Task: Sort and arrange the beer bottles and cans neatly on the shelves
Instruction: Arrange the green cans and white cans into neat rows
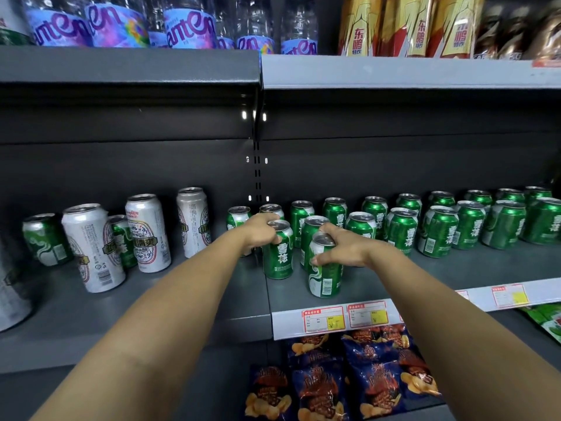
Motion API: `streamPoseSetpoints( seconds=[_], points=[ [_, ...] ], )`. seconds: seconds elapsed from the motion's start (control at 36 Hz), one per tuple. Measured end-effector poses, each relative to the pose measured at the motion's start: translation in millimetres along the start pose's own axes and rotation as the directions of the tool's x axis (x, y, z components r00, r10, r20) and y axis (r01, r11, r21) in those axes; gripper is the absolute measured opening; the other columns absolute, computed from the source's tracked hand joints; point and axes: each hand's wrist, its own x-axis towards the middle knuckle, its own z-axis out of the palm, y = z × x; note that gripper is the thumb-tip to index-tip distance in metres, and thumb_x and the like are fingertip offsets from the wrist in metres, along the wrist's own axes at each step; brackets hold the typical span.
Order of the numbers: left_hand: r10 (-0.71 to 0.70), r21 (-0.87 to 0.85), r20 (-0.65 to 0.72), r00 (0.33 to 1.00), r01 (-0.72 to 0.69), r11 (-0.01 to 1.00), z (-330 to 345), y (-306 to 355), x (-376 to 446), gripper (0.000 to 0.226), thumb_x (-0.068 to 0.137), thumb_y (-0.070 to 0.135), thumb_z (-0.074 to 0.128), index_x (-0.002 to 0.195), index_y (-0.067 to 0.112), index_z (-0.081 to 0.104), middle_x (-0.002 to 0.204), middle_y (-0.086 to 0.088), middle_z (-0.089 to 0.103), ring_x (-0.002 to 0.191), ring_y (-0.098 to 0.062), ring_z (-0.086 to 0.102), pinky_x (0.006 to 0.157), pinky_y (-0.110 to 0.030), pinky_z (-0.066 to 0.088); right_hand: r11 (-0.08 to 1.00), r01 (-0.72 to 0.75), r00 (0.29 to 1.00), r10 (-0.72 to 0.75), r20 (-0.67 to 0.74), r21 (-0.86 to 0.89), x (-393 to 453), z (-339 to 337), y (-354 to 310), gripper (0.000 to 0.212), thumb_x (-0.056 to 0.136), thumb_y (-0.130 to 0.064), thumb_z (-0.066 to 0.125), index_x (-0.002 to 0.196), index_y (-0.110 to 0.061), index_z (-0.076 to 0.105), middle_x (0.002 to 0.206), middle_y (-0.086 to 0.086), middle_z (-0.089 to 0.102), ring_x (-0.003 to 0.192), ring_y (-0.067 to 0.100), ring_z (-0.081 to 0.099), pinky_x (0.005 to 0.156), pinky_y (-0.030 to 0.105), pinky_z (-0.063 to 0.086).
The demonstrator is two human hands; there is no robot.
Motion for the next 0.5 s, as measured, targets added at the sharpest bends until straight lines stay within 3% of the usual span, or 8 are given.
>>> streamPoseSetpoints(
  seconds=[0.36, 0.5],
  points=[
    [0.059, 0.103, -0.027, 0.998, -0.056, 0.993, 1, -3, -4, 0.066, 0.091, 0.007, 0.062, 0.149, 0.019, 0.036, 0.149, -0.008, 0.041, 0.132, -0.026, 0.044, 0.110, -0.036, 0.038, 1.000, -0.002, 1.000, 0.002, 0.004, -0.010, -5, 0, -3, 0.082, 0.083, -0.035, 0.074, 0.148, -0.022, 0.026, 0.151, 0.005, 0.038, 0.133, 0.025, 0.041, 0.110, 0.036, 0.034],
    [0.072, 0.016, -0.114, 0.991, -0.070, 0.997, 2, -7, -11, 0.065, 0.089, 0.003, 0.061, 0.148, 0.019, 0.038, 0.144, -0.005, 0.046, 0.127, -0.026, 0.048, 0.104, -0.034, 0.041, 0.991, 0.013, 1.000, -0.012, 0.007, -0.136, -9, -4, -9, 0.082, 0.078, -0.030, 0.078, 0.145, -0.020, 0.031, 0.146, 0.007, 0.043, 0.127, 0.026, 0.046, 0.104, 0.035, 0.040]
  ],
)
